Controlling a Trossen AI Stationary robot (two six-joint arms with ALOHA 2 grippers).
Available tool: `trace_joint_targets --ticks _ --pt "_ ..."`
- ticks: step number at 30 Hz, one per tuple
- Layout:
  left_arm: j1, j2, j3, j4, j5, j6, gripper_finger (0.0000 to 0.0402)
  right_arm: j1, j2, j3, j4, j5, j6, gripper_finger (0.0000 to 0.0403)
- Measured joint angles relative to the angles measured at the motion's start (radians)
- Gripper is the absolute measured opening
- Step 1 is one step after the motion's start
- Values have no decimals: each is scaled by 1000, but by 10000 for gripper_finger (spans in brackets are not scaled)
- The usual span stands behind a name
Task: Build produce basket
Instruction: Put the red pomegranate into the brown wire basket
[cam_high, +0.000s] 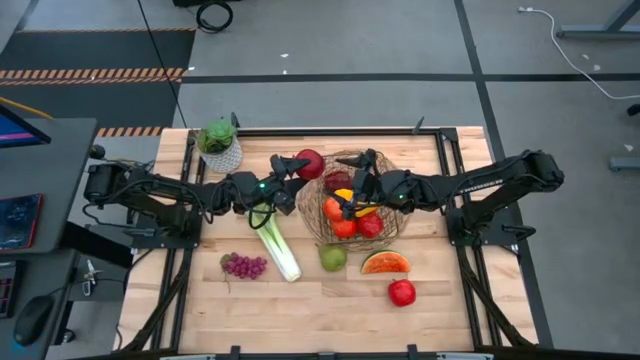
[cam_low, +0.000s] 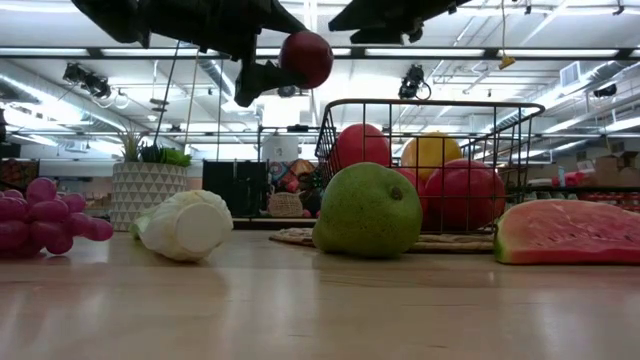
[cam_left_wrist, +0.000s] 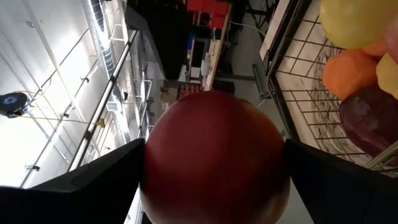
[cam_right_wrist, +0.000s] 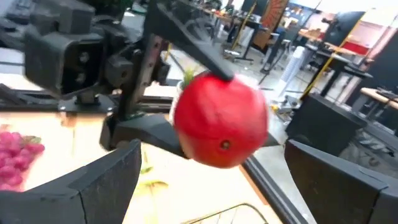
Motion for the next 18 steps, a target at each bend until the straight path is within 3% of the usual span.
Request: trace_joint_targets --ticks 6,18 --pt "0 0 0 0 0 -2 383 0 -4 0 94 -5 -1 400" --pt "0 0 0 -1 0 -3 383 0 -4 0 110 -5 -2 400"
